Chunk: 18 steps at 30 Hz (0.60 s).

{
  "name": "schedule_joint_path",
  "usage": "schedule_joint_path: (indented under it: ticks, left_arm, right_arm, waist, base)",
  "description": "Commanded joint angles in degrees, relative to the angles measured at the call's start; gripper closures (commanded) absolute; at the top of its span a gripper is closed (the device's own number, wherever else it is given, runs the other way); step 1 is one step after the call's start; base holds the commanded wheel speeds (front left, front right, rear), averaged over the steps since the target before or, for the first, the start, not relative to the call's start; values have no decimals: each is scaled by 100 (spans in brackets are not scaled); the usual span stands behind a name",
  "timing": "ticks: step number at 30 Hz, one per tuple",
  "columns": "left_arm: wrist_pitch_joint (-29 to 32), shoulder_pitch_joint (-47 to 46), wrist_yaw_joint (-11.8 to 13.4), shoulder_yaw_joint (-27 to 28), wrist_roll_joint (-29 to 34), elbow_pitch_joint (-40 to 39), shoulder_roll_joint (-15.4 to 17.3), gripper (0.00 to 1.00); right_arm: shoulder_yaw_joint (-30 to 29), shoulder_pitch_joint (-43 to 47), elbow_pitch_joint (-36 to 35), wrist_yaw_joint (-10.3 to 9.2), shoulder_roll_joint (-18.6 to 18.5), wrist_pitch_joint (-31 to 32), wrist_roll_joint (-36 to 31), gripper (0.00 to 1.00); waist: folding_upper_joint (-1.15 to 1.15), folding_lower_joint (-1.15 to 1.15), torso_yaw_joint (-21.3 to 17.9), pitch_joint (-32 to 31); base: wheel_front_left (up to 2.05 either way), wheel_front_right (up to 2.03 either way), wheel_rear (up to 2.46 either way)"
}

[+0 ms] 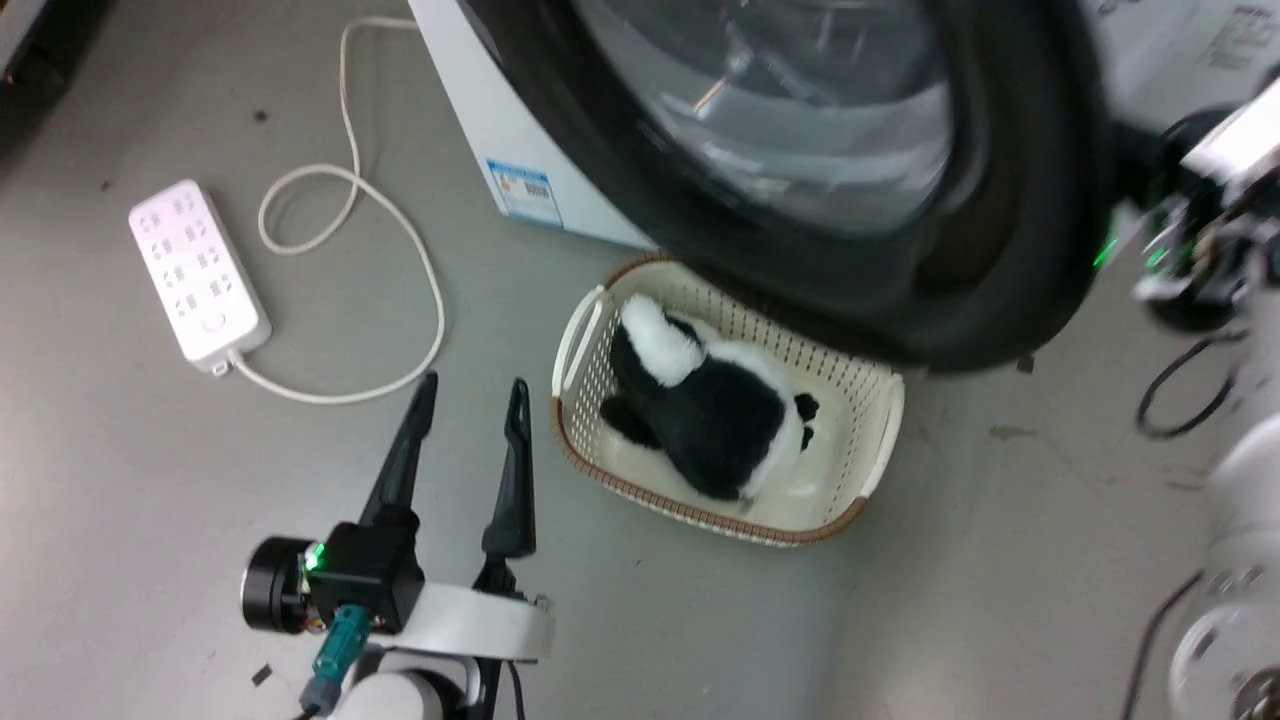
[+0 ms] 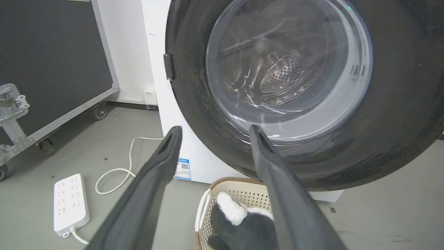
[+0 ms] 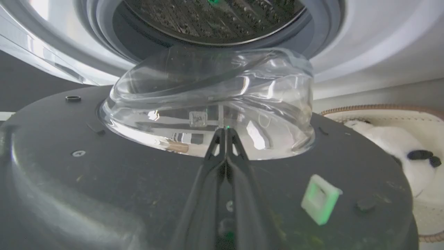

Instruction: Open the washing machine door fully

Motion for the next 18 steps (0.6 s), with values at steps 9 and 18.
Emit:
schedule_joint_path:
  ticks: [9, 18]
  left_arm:
    - [-45, 478, -68, 13, 58, 163, 6, 0]
    - [-45, 796, -171, 122, 6, 192, 6, 0]
  right_arm:
    - [1830, 1638, -361, 10, 109, 397, 1851, 100]
    - [4587, 2940, -1291, 10, 111, -558, 3893, 100]
  waist:
    - [0, 1, -167, -768]
    - [0, 1, -259, -1017]
  base:
    - [0, 0, 0]
    - [0, 0, 0]
